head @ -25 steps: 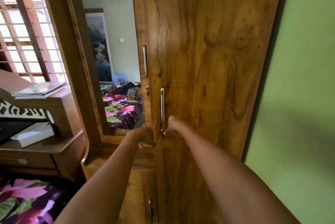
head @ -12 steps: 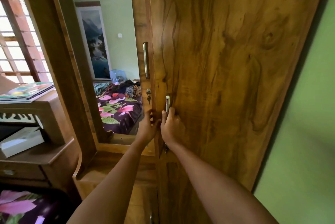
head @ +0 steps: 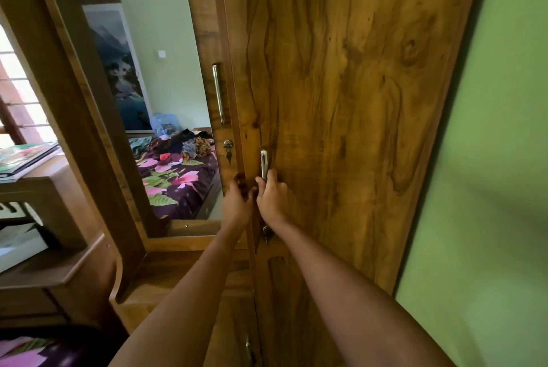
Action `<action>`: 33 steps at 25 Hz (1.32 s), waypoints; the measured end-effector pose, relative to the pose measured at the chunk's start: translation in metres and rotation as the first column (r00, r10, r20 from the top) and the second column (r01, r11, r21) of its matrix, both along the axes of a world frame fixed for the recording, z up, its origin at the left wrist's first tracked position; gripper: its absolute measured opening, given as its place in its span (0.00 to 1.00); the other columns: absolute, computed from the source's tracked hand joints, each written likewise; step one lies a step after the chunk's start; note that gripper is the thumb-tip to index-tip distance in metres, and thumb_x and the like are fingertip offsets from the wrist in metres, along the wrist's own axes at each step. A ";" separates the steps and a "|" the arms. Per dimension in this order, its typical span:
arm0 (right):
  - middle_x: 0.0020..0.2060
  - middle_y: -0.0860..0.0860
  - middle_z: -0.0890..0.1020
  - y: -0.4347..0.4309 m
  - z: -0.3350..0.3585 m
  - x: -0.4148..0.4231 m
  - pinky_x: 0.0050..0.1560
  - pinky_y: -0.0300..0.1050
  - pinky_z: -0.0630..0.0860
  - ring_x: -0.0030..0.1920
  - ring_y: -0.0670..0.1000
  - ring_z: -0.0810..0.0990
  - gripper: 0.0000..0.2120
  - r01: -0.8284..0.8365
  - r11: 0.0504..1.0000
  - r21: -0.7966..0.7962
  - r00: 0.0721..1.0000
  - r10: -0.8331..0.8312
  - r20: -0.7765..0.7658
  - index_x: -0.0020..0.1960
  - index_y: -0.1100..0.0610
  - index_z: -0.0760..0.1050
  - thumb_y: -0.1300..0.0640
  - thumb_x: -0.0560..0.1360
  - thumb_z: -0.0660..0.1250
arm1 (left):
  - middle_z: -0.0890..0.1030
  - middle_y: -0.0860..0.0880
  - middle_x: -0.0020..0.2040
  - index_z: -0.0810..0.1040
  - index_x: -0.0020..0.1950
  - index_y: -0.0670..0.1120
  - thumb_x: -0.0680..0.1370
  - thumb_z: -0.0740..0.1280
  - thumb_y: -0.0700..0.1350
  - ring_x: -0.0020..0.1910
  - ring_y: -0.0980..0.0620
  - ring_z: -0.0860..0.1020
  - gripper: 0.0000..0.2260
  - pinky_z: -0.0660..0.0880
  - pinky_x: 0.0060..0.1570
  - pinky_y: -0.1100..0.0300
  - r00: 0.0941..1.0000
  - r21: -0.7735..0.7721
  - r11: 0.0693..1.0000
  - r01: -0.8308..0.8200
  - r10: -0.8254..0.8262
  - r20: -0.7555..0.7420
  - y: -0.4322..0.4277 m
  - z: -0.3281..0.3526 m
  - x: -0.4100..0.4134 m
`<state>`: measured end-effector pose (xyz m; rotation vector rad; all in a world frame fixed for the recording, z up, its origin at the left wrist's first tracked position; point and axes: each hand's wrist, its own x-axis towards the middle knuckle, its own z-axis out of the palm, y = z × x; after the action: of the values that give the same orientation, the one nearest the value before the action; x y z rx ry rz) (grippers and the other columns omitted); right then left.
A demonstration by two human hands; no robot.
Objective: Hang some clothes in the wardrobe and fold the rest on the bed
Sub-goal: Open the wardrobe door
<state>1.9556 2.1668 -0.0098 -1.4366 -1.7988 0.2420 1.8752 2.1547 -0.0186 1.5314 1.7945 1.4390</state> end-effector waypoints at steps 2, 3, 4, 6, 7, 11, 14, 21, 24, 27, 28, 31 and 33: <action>0.44 0.54 0.82 -0.010 -0.002 0.002 0.38 0.45 0.80 0.39 0.50 0.81 0.15 -0.007 1.000 0.000 0.999 0.007 -0.053 0.62 0.57 0.69 0.49 0.82 0.52 | 0.74 0.43 0.65 0.60 0.73 0.42 0.81 0.60 0.42 0.63 0.46 0.74 0.22 0.71 0.57 0.57 0.999 0.030 0.999 0.032 -0.032 -0.012 -0.010 -0.005 0.003; 0.43 0.53 0.81 -0.017 -0.003 0.004 0.36 0.43 0.78 0.37 0.49 0.79 0.15 -0.005 1.000 0.004 0.998 0.006 -0.068 0.61 0.57 0.69 0.49 0.82 0.52 | 0.73 0.43 0.66 0.58 0.74 0.42 0.81 0.59 0.43 0.64 0.46 0.73 0.22 0.70 0.58 0.58 0.999 0.053 0.997 0.051 -0.050 -0.019 -0.016 -0.009 0.005; 0.42 0.51 0.80 -0.025 -0.005 0.007 0.32 0.40 0.75 0.36 0.48 0.78 0.14 -0.002 1.000 0.010 0.997 0.003 -0.074 0.60 0.57 0.69 0.49 0.82 0.52 | 0.72 0.43 0.67 0.57 0.75 0.42 0.81 0.59 0.43 0.64 0.47 0.72 0.23 0.69 0.58 0.59 0.998 0.081 0.995 0.065 -0.063 -0.029 -0.024 -0.013 0.008; 0.40 0.51 0.79 -0.042 -0.007 0.015 0.29 0.36 0.70 0.35 0.48 0.77 0.15 0.002 1.000 0.025 0.997 0.000 -0.077 0.59 0.57 0.70 0.49 0.82 0.51 | 0.73 0.43 0.66 0.57 0.75 0.42 0.81 0.59 0.42 0.62 0.49 0.73 0.23 0.69 0.57 0.61 0.996 0.138 0.987 0.081 -0.076 -0.039 -0.040 -0.022 0.016; 0.40 0.51 0.80 -0.051 -0.008 0.020 0.30 0.36 0.70 0.36 0.49 0.79 0.15 0.006 0.999 0.037 0.997 -0.003 -0.079 0.59 0.57 0.70 0.49 0.82 0.51 | 0.74 0.44 0.64 0.58 0.74 0.42 0.81 0.59 0.42 0.60 0.51 0.74 0.22 0.70 0.55 0.61 0.996 0.159 0.983 0.087 -0.082 -0.035 -0.048 -0.026 0.020; 0.42 0.54 0.82 -0.086 -0.010 0.039 0.33 0.39 0.73 0.39 0.52 0.82 0.16 0.006 0.998 0.055 0.995 -0.001 -0.104 0.60 0.58 0.71 0.50 0.83 0.52 | 0.78 0.46 0.56 0.62 0.71 0.41 0.82 0.56 0.43 0.48 0.55 0.76 0.18 0.73 0.46 0.64 0.997 0.202 0.977 0.067 -0.071 0.013 -0.079 -0.036 0.039; 0.44 0.54 0.82 -0.114 -0.009 0.059 0.35 0.37 0.71 0.43 0.51 0.82 0.17 0.011 0.999 0.041 0.994 -0.007 -0.106 0.63 0.57 0.71 0.49 0.83 0.51 | 0.79 0.45 0.48 0.68 0.65 0.40 0.83 0.55 0.46 0.39 0.58 0.77 0.14 0.72 0.37 0.71 0.997 0.244 0.969 0.030 -0.046 0.063 -0.103 -0.027 0.060; 0.41 0.53 0.81 -0.180 -0.014 0.133 0.36 0.43 0.77 0.39 0.51 0.81 0.16 -0.025 0.999 0.045 0.981 0.033 -0.190 0.61 0.57 0.72 0.49 0.82 0.52 | 0.75 0.55 0.38 0.72 0.57 0.39 0.82 0.58 0.45 0.33 0.63 0.76 0.10 0.72 0.32 0.71 0.991 0.369 0.926 0.080 -0.116 0.074 -0.179 -0.018 0.124; 0.43 0.50 0.80 -0.210 -0.028 0.166 0.37 0.40 0.75 0.40 0.47 0.79 0.13 0.047 0.994 0.102 0.960 -0.016 -0.279 0.59 0.56 0.72 0.51 0.82 0.55 | 0.76 0.55 0.39 0.73 0.56 0.40 0.81 0.60 0.45 0.34 0.64 0.77 0.09 0.73 0.33 0.72 0.977 0.370 0.912 0.176 -0.208 0.050 -0.209 -0.017 0.156; 0.50 0.53 0.80 -0.238 -0.050 0.191 0.41 0.35 0.72 0.47 0.48 0.79 0.13 0.225 0.938 0.265 0.927 -0.122 -0.354 0.60 0.60 0.73 0.55 0.80 0.59 | 0.77 0.57 0.43 0.73 0.58 0.42 0.80 0.62 0.47 0.40 0.63 0.77 0.11 0.75 0.38 0.72 0.965 0.338 0.916 0.214 -0.252 0.070 -0.228 -0.014 0.184; 0.53 0.54 0.79 -0.246 -0.054 0.201 0.42 0.32 0.71 0.48 0.47 0.78 0.14 0.242 0.922 0.303 0.922 -0.121 -0.367 0.62 0.61 0.72 0.56 0.80 0.59 | 0.77 0.57 0.44 0.74 0.58 0.42 0.79 0.62 0.47 0.41 0.63 0.77 0.12 0.74 0.39 0.73 0.962 0.326 0.921 0.214 -0.257 0.095 -0.233 -0.014 0.194; 0.61 0.57 0.76 -0.256 -0.049 0.232 0.53 0.28 0.70 0.58 0.49 0.77 0.17 0.196 0.874 0.444 0.962 -0.083 -0.261 0.67 0.61 0.68 0.58 0.80 0.60 | 0.78 0.55 0.42 0.76 0.56 0.42 0.80 0.61 0.48 0.39 0.61 0.77 0.12 0.74 0.39 0.70 0.924 0.288 0.931 0.225 -0.298 0.240 -0.241 -0.014 0.221; 0.65 0.58 0.74 -0.259 -0.042 0.255 0.62 0.40 0.71 0.65 0.55 0.74 0.18 0.189 0.809 0.557 0.982 -0.150 -0.115 0.69 0.60 0.66 0.58 0.80 0.59 | 0.79 0.52 0.40 0.78 0.53 0.42 0.80 0.59 0.49 0.38 0.58 0.78 0.12 0.77 0.43 0.62 0.862 0.282 0.918 0.277 -0.368 0.350 -0.242 -0.012 0.239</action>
<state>2.2107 1.9076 -0.0517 -1.1251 -1.4972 -0.3197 2.1139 1.9129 -0.0302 1.4261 1.1079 1.6699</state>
